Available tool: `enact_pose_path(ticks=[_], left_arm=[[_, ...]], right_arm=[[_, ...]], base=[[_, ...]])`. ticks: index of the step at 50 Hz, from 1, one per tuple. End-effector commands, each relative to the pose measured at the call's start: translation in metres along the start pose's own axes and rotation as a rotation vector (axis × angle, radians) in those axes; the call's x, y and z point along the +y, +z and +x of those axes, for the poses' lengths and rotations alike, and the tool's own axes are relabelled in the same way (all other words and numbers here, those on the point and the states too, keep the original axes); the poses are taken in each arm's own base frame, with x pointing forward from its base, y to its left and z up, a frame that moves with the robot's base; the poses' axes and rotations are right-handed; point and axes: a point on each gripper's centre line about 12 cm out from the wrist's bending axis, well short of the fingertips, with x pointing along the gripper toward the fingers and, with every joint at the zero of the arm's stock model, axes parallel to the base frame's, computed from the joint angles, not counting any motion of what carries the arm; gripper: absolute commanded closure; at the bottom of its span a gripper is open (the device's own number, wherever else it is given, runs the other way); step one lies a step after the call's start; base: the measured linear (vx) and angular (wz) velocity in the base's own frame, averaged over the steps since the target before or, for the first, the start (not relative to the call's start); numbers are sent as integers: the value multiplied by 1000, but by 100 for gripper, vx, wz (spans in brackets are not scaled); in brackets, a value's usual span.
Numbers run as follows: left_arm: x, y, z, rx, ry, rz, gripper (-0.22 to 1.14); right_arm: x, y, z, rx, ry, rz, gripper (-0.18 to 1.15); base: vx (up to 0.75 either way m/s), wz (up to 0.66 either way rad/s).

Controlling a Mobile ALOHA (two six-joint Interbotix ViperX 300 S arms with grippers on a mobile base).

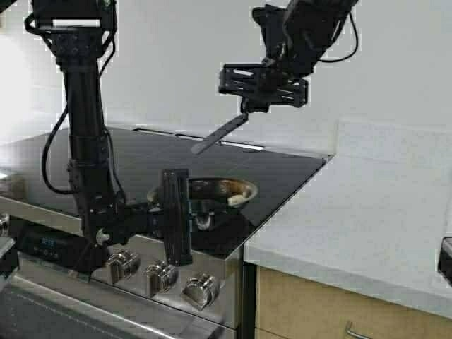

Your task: Add oil to the pan and cook the shrimp and serve it

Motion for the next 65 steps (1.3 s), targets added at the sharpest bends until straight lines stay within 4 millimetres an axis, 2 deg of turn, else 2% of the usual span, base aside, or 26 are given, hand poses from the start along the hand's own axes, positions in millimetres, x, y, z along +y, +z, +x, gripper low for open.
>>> enact_pose_path(ticks=[1,12,23,53,56,59,65], left_arm=[[-27,25,3,-36,-99,38,89],[-27,40,1,32,-94,60,89],[-14,34,2,100,-13,58,89],[-4,31,-5,92,33,48,87],[-3,30,-5,93,35,51,82],[-2,31,-6,90,35,59,71],[-1,33,-7,61,50,79,32]], right_arm=[[3,25,-15,-71,7,18,90],[-2,20,-20,-80,-11,32,90],[-4,18,-21,-80,-20,43,90],[-5,18,-21,-86,-22,44,90],[-4,19,-22,-87,-22,45,90],[-5,19,-22,-87,-22,46,90],[-4,20,-22,-90,-21,45,90]], base=[[0,0],[0,0],[0,0],[0,0],[0,0],[0,0],[0,0]])
